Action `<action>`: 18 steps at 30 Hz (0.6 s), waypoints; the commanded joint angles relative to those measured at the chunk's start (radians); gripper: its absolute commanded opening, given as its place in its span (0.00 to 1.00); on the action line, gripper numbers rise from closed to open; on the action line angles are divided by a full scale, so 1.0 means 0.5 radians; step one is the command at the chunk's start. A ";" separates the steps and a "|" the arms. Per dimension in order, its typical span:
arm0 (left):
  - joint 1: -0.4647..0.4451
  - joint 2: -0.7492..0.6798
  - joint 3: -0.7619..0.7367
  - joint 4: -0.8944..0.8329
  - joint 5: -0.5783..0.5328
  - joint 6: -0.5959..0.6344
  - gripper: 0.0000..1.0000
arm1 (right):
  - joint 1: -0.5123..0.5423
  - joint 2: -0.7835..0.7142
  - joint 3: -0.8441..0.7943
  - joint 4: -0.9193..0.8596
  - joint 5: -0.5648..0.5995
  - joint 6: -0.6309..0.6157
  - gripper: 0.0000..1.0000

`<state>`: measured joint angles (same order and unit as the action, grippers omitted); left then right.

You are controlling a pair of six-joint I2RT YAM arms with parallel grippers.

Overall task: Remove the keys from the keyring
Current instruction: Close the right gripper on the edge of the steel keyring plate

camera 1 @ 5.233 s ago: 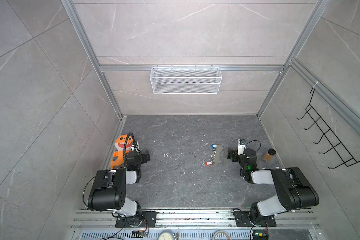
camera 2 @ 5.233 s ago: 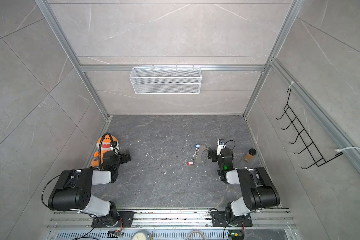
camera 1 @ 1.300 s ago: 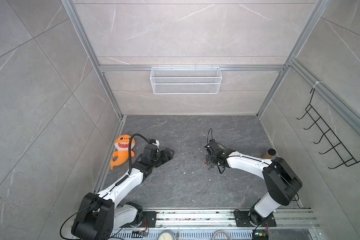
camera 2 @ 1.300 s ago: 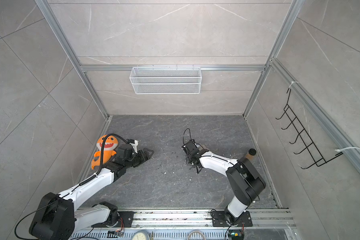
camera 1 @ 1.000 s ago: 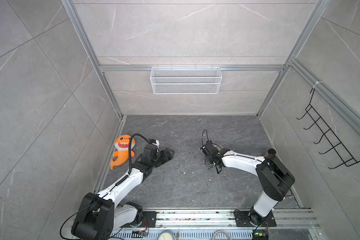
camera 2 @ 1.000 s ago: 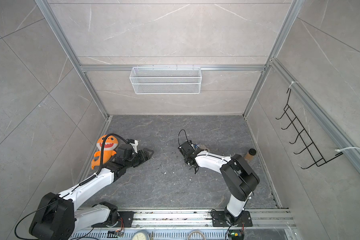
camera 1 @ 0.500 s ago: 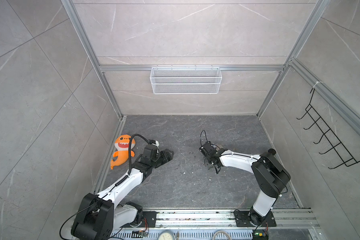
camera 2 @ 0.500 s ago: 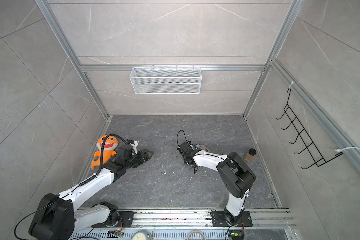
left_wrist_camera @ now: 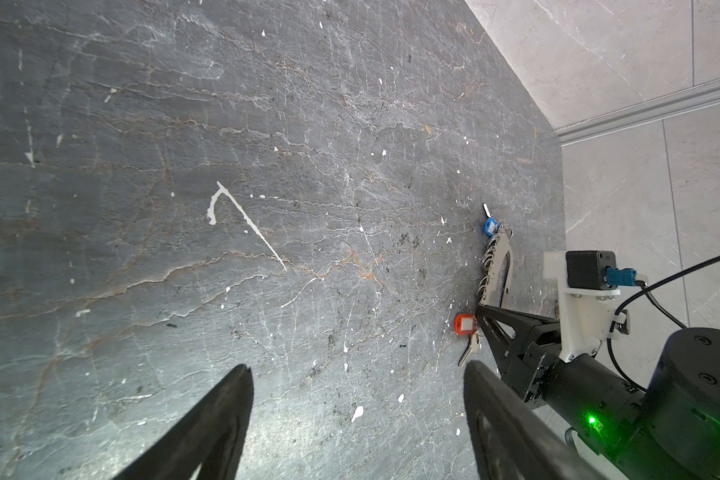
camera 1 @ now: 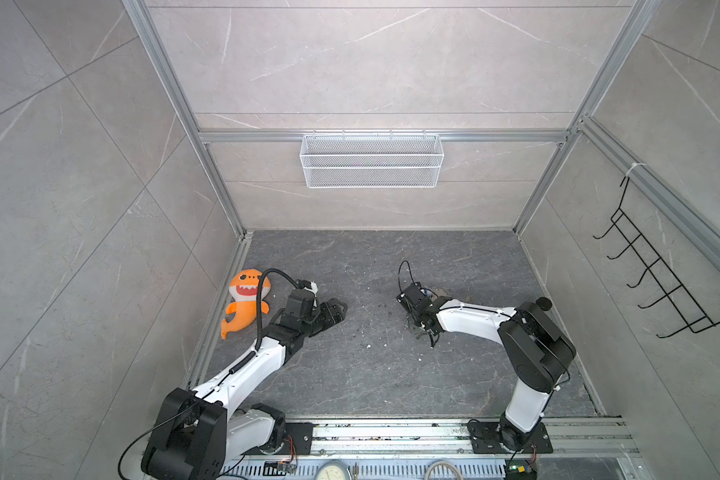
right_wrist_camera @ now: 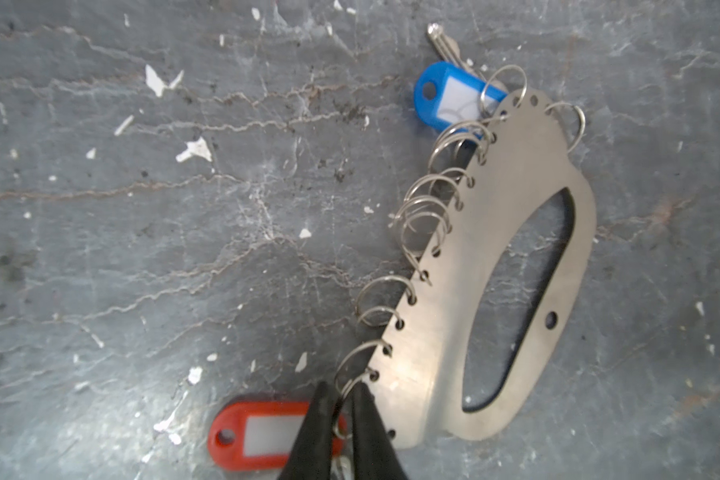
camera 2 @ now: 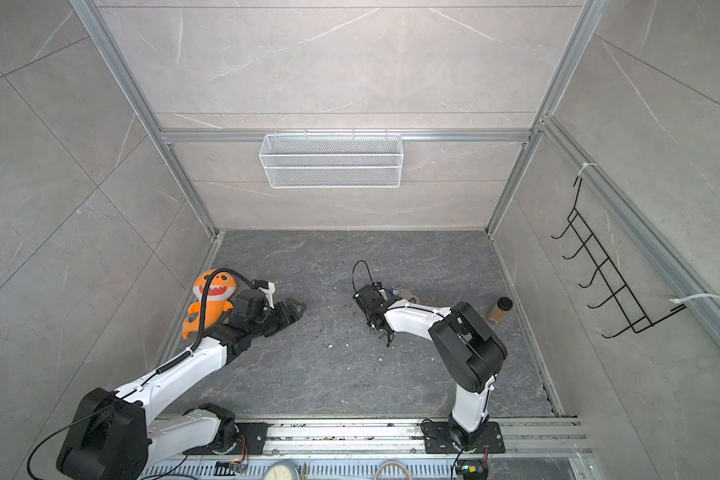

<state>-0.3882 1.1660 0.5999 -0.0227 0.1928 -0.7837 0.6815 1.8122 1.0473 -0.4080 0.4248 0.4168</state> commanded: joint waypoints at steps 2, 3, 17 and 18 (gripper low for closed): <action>-0.006 -0.061 0.049 0.007 -0.004 0.040 0.82 | 0.015 0.014 0.009 -0.017 0.077 0.015 0.05; -0.006 -0.067 0.048 0.004 -0.008 0.042 0.82 | 0.015 -0.004 -0.004 0.000 0.080 0.016 0.04; -0.040 -0.270 0.051 0.006 -0.003 0.044 0.82 | 0.012 -0.605 -0.219 0.288 -0.421 -0.372 0.00; -0.064 -0.299 0.030 0.048 -0.013 0.032 0.83 | 0.012 -0.649 -0.229 0.301 -0.473 -0.398 0.00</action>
<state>-0.4000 1.0611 0.5999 -0.0296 0.1902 -0.7769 0.6815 1.5455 0.9524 -0.3077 0.2962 0.2935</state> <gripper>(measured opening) 0.825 0.049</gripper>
